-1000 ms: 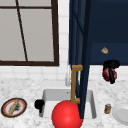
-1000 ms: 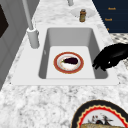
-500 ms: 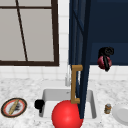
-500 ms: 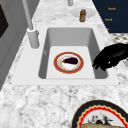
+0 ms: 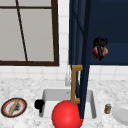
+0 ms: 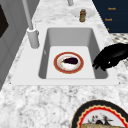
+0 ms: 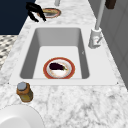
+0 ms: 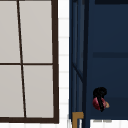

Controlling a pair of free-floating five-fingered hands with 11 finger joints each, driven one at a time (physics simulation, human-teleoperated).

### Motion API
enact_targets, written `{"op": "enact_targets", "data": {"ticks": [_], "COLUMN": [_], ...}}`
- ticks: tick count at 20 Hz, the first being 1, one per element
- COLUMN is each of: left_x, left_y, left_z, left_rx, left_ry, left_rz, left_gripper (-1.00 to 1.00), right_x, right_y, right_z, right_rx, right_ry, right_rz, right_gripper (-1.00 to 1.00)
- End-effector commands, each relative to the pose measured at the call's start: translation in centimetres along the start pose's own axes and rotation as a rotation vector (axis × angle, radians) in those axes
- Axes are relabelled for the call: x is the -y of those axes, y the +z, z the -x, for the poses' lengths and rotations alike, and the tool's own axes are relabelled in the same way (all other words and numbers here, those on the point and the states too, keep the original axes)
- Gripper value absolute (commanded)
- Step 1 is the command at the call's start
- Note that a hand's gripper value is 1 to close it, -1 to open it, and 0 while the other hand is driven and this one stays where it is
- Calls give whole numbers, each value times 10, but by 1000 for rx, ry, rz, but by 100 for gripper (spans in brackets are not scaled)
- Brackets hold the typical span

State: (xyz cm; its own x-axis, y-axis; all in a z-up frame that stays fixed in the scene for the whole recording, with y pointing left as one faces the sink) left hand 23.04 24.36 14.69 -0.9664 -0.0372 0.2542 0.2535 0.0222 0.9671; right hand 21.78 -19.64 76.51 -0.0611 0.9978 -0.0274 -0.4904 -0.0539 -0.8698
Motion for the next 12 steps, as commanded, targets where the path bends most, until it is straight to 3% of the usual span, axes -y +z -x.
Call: {"op": "enact_targets", "data": {"ticks": [1, 12], "left_x": [0, 0], "left_y": [0, 0], "left_z": [0, 0], "left_rx": [0, 0], "left_ry": [0, 0], "left_rz": [0, 0], "left_gripper": [0, 0], "right_x": [7, 12], "right_y": [-32, -135], "right_z": [-5, -14], "right_rx": [0, -7], "right_ry": [-4, -3], "right_rz": [0, 14], "right_gripper": [100, 100]}}
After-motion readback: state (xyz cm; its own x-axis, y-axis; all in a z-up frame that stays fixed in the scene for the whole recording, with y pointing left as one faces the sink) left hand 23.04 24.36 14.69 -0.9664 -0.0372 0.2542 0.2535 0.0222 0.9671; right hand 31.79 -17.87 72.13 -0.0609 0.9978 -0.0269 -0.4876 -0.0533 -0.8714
